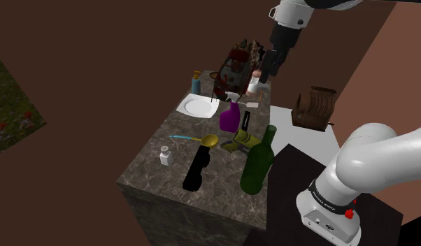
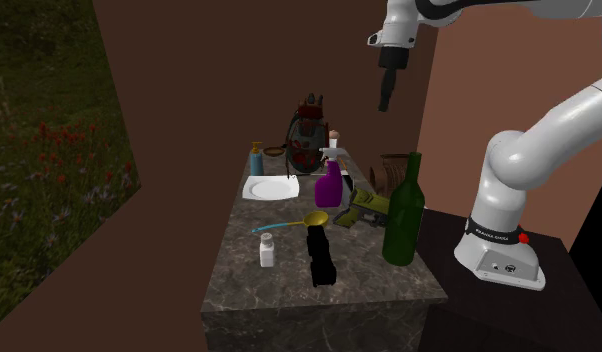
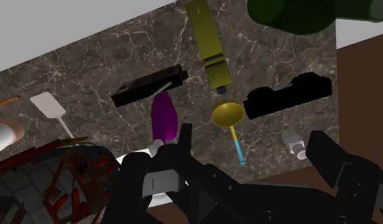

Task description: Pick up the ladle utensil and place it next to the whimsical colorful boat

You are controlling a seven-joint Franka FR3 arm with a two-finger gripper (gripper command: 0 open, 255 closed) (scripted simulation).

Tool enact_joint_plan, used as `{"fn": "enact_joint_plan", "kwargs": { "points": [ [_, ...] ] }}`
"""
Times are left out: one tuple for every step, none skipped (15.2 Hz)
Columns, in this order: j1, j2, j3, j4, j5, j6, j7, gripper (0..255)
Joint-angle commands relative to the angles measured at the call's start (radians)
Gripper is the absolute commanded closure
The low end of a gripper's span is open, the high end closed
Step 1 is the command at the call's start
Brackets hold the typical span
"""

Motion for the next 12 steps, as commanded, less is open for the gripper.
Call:
{"fn": "enact_joint_plan", "kwargs": {
  "points": [
    [0.0,0.0,0.0,0.0,0.0,0.0,0.0,0],
    [0.005,0.027,0.001,-0.008,0.002,0.028,-0.008,0],
    [0.01,0.055,0.002,-0.014,0.005,0.056,-0.017,0],
    [0.015,0.084,0.003,-0.019,0.007,0.084,-0.025,0],
    [0.02,0.114,0.004,-0.023,0.01,0.112,-0.033,0],
    [0.025,0.144,0.006,-0.026,0.013,0.139,-0.042,0],
    [0.03,0.176,0.007,-0.028,0.016,0.166,-0.05,0],
    [0.035,0.208,0.008,-0.028,0.018,0.192,-0.059,0],
    [0.04,0.241,0.01,-0.027,0.021,0.218,-0.067,0],
    [0.045,0.275,0.011,-0.025,0.024,0.243,-0.075,0],
    [0.05,0.31,0.013,-0.021,0.027,0.268,-0.084,0],
    [0.055,0.345,0.015,-0.016,0.03,0.292,-0.092,0]
  ]
}}
